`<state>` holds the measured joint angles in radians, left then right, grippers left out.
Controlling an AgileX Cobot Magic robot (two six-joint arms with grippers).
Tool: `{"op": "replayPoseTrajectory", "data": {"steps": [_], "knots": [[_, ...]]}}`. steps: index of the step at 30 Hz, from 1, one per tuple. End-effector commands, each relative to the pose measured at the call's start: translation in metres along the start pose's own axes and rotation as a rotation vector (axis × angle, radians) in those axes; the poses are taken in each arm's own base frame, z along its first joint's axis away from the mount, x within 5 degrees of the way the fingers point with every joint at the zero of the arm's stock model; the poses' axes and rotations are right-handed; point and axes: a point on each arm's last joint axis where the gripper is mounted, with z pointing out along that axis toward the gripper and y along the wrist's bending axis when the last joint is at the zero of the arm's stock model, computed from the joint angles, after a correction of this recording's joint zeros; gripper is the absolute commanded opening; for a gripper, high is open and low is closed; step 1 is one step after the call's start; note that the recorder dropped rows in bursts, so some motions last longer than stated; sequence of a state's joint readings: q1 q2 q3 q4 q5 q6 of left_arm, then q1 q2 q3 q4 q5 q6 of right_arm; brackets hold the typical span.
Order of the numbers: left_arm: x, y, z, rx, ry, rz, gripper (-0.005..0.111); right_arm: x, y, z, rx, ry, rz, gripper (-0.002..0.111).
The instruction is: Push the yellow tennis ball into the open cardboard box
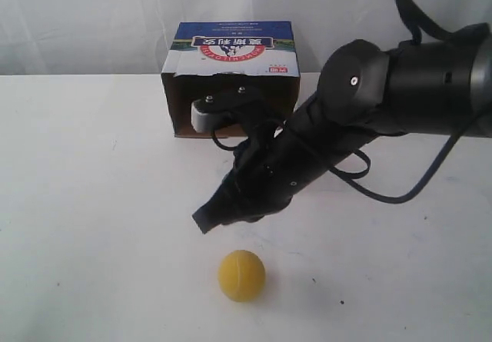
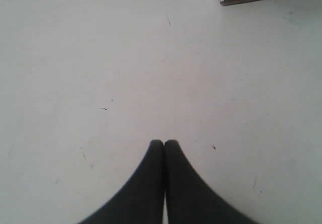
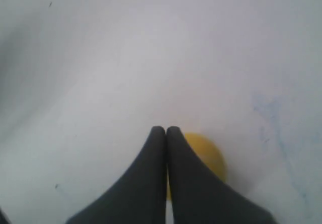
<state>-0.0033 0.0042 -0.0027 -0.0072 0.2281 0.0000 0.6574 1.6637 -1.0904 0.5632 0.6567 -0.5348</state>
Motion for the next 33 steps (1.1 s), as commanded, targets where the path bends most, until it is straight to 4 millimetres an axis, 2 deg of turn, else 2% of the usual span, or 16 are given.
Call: {"op": "replayPoseTrajectory", "data": {"steps": [1,7,15,20,25,33], "knots": [[0.001,0.0,0.0,0.004,0.0,-0.006,0.0,0.011,0.001,0.004,-0.03,0.12,-0.038,0.0],[0.001,0.0,0.0,0.004,0.0,-0.006,0.0,0.004,-0.016,0.026,0.078,0.04,-0.063,0.0],[0.001,0.0,0.0,0.004,0.0,-0.006,0.0,0.008,-0.03,0.062,0.106,0.037,-0.002,0.0],[0.001,0.0,0.0,0.004,0.0,-0.006,0.0,0.006,-0.037,0.078,0.121,0.029,0.018,0.0],[0.001,0.0,0.0,0.004,0.0,-0.006,0.0,0.0,-0.037,0.083,0.127,0.007,0.013,0.0],[0.001,0.0,0.0,0.004,0.0,-0.006,0.0,-0.022,-0.035,0.076,0.134,-0.069,-0.008,0.0]]}}
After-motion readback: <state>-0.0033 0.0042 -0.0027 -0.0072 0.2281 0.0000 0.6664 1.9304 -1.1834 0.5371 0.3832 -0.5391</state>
